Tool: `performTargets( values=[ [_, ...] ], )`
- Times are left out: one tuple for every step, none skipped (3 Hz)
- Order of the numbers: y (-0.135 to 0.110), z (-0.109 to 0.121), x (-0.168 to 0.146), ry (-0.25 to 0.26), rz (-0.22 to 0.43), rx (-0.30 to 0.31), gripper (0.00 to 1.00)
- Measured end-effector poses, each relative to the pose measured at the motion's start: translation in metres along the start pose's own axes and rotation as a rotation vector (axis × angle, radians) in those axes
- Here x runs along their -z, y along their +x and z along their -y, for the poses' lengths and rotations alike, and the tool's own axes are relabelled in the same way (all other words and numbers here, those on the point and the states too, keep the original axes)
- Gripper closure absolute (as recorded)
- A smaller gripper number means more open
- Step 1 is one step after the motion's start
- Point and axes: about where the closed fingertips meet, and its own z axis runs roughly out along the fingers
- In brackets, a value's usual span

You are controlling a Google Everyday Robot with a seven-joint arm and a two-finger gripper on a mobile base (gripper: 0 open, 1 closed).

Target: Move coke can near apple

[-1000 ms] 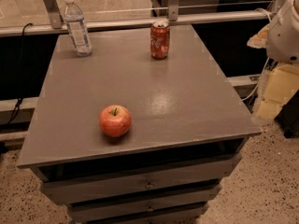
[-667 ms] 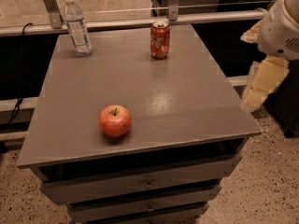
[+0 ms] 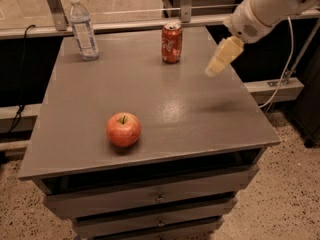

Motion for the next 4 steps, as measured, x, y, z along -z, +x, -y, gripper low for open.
performTargets(
  values=[
    [-0.034, 0.056, -0.053, 0.056, 0.123, -0.085, 0.0],
    [-0.061, 0.089, -0.09, 0.075, 0.245, -0.179, 0.0],
    [-0.08, 0.101, -0.118, 0.049, 0.349, -0.279, 0.0],
    [-0.093, 0.098, -0.139, -0.008, 0.418, -0.342, 0.0]
  ],
)
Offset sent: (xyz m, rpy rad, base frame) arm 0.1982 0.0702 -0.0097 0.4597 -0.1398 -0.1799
